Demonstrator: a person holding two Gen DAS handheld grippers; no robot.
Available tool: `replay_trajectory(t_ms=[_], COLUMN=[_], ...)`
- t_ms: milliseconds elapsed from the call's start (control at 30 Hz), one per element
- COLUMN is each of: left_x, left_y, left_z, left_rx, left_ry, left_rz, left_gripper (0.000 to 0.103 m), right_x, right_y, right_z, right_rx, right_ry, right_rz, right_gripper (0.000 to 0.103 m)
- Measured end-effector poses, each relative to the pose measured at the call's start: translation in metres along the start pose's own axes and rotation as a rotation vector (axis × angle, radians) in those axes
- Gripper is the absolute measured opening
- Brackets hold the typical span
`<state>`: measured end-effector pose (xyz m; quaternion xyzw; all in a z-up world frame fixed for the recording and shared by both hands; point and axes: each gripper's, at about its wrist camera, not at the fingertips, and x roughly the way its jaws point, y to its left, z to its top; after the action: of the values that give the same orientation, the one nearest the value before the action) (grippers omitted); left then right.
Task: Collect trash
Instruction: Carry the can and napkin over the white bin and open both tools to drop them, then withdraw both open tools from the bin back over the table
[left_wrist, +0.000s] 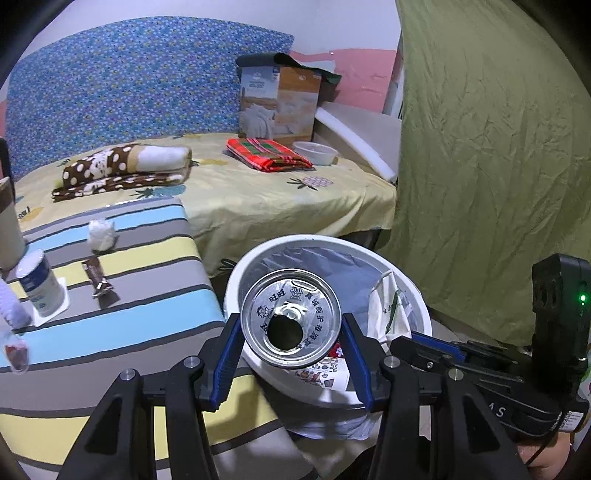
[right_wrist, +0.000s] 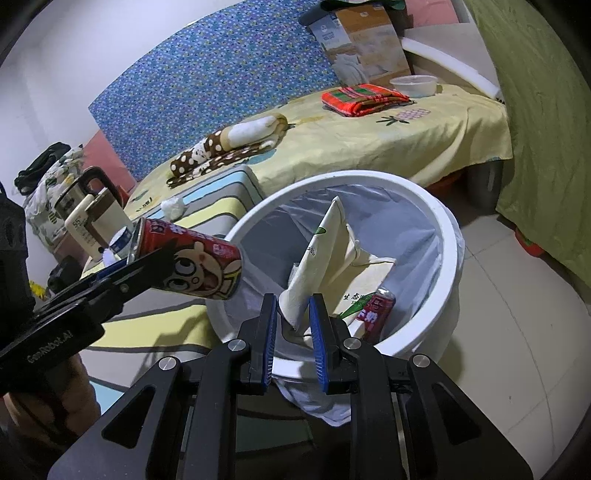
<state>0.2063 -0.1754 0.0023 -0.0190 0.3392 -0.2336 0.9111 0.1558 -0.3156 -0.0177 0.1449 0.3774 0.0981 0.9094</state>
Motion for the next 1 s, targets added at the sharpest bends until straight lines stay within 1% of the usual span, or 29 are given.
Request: replay_trajectory(t_ms=[200, 400, 467, 533, 600, 800, 1000], left_x=[0.017, 0.025, 0.025, 0.023, 0.020, 0.010, -0.009], left_y=[-0.002, -0.002, -0.003, -0.002, -0.002, 0.003, 0.012], left_z=[-0.002, -0.003, -0.002, -0.002, -0.001, -0.002, -0.008], left_rx=[0.002, 0.001, 0.009, 0.013, 0.017, 0.002, -0.020], left_ry=[0.033, 0.060, 0.060, 0.050, 0.040, 0.023, 0.002], left_rz=[-0.020, -0.037, -0.035, -0.031, -0.033, -0.035, -0.010], left_gripper=[0.052, 0.053, 0.053, 0.053, 0.053, 0.053, 0.053], right_x=[0.003, 0.006, 0.005, 0.004, 0.004, -0.004, -0.010], right_y=[-0.005, -0.008, -0.008, -0.008, -0.007, -0.003, 0.007], right_z=[0.000, -0.001, -0.002, -0.001, 0.000, 0.001, 0.000], right_rx=[0.012, 0.021, 0.026, 0.032, 0.037, 0.018, -0.006], right_ry=[0.022, 0.043, 0.042, 0.038, 0.035, 0.016, 0.002], right_rz=[0.002, -0.004, -0.010, -0.013, -0.014, -0.014, 0.007], right_gripper=[0.021, 0.023, 0.026, 0.036, 0.039, 0.039, 0.039])
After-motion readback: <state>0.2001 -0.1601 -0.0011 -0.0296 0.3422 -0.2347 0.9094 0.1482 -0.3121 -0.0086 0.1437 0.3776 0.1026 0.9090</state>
